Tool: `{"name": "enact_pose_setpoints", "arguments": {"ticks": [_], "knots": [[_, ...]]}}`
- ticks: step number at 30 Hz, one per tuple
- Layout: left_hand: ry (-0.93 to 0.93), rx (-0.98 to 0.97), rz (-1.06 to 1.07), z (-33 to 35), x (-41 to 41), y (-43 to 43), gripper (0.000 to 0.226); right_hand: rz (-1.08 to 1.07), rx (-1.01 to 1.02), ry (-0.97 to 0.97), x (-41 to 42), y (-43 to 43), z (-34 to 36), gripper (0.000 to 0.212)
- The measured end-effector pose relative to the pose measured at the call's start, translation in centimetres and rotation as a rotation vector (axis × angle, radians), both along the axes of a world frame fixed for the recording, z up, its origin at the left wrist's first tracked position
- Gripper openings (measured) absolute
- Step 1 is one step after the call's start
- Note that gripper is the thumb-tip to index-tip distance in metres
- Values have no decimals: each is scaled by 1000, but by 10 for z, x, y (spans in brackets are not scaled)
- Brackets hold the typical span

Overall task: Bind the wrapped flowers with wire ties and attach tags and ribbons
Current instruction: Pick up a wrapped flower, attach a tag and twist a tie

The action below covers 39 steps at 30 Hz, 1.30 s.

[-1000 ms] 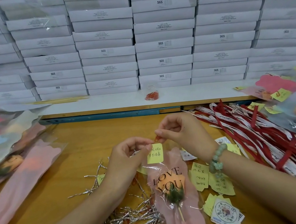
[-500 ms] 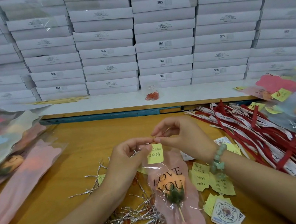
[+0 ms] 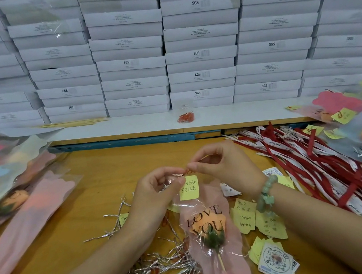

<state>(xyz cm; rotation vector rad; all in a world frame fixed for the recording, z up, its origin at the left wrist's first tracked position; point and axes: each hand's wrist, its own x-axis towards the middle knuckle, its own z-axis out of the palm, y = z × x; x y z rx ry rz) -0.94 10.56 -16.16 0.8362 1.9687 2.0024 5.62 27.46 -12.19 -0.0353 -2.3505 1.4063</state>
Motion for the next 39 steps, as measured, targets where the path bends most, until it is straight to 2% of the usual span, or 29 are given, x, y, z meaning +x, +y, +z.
{"name": "enact_pose_setpoints", "arguments": {"ticks": [7, 16, 23, 39], "knots": [[2, 5, 13, 0, 0, 1, 9, -43, -5, 81, -2, 0, 0, 21], [6, 24, 20, 0, 0, 2, 12, 38, 38, 63, 1, -5, 0, 5], [11, 23, 29, 0, 0, 2, 11, 28, 4, 104, 1, -7, 0, 13], [29, 24, 31, 2, 2, 2, 7, 52, -12, 105, 1, -6, 0, 12]]}}
